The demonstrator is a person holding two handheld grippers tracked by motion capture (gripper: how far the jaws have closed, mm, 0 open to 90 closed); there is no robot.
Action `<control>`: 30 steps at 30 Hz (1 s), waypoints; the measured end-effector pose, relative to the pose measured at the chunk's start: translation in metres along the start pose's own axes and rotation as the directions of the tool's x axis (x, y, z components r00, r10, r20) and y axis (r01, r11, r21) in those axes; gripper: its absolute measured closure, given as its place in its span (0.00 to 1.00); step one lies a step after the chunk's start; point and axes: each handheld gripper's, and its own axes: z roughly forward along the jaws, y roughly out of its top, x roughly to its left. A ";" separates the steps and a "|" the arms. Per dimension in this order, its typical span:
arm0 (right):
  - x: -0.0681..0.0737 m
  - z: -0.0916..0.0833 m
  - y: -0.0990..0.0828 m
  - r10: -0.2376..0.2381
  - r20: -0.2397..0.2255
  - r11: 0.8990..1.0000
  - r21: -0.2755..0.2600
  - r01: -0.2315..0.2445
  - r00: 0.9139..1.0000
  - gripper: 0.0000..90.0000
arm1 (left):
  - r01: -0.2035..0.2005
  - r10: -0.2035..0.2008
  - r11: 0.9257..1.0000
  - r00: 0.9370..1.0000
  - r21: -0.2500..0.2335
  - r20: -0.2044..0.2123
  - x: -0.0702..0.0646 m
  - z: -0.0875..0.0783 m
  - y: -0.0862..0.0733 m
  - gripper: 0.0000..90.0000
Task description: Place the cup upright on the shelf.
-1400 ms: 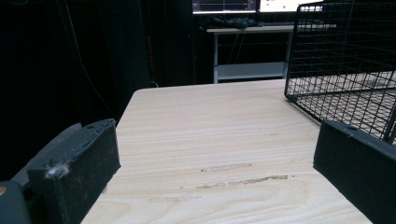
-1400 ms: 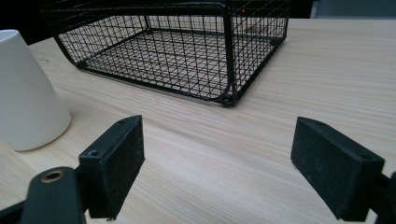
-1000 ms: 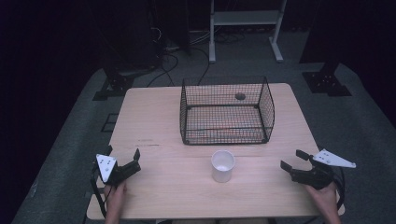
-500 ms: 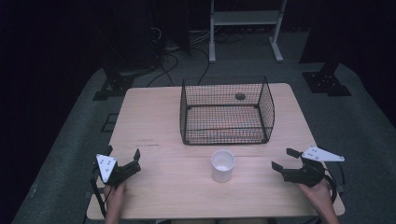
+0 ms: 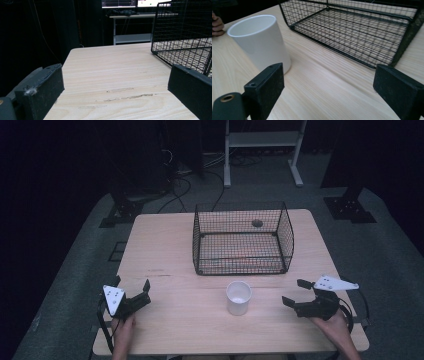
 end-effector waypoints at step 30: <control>0.048 0.035 0.018 -0.113 -0.143 0.991 0.050 0.122 0.983 0.03 | 0.000 0.000 1.000 1.000 -0.002 0.004 0.000 0.000 0.000 0.00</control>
